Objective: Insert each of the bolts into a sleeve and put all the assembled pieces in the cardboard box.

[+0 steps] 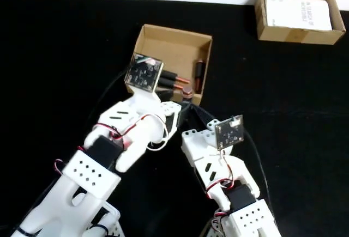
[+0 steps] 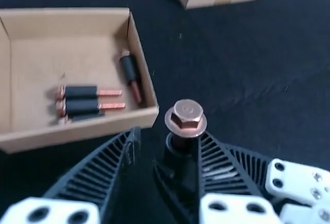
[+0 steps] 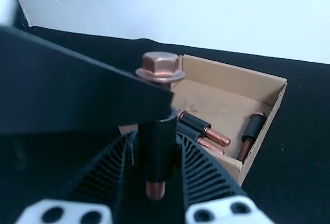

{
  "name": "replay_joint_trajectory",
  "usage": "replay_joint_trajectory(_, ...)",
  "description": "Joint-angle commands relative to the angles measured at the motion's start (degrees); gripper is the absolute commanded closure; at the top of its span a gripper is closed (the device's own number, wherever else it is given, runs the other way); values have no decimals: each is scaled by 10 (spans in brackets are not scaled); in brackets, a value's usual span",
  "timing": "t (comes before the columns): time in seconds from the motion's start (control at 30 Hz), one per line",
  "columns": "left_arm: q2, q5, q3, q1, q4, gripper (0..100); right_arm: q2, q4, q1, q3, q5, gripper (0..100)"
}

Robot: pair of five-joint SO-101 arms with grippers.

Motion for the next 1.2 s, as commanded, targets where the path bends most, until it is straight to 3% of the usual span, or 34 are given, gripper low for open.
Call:
replay_joint_trajectory(0.0,-12,-1,-72,-30,72,848,-7,41,23,-66,2,992)
replay_joint_trajectory(0.2,-12,-1,-185,-82,236,922,77,56,87,-173,0,992)
replay_joint_trajectory(0.37,-12,2,-243,-86,340,993,255,90,123,-337,-64,992)
replay_joint_trajectory(0.57,-70,3,-179,-161,317,992,457,159,122,-566,-55,992)
replay_joint_trajectory(0.77,-213,3,7,-268,240,992,652,204,115,-736,39,992)
replay_joint_trajectory(1.07,-533,3,291,-333,234,992,836,251,58,-852,302,992)
replay_joint_trajectory(1.17,-540,3,316,-375,230,992,869,250,37,-852,371,992)
